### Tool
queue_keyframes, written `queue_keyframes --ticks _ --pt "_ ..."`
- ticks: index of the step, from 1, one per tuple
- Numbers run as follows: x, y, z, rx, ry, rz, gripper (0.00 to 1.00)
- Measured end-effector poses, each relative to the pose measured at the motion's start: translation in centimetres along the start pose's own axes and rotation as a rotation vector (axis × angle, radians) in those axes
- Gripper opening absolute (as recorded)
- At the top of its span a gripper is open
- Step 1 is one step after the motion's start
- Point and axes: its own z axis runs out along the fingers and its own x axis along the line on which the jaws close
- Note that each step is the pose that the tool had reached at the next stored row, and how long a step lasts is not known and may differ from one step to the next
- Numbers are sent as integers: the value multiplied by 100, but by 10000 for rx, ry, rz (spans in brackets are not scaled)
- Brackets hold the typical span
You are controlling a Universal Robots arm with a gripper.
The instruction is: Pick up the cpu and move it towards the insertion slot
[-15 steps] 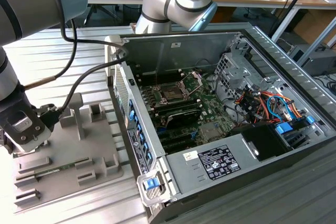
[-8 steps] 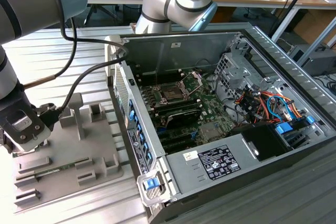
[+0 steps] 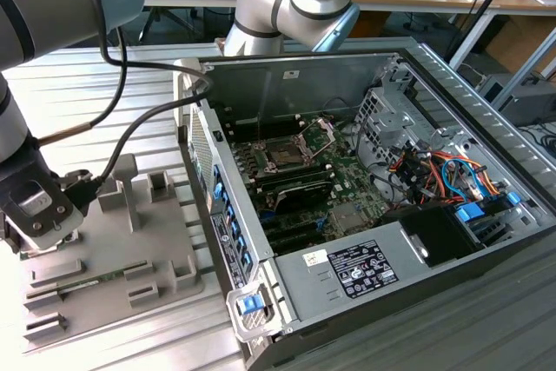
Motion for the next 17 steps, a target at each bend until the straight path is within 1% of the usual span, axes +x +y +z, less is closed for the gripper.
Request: queue_keyframes --ticks 17 --pt "0 2 -52 -1 0 0 55"
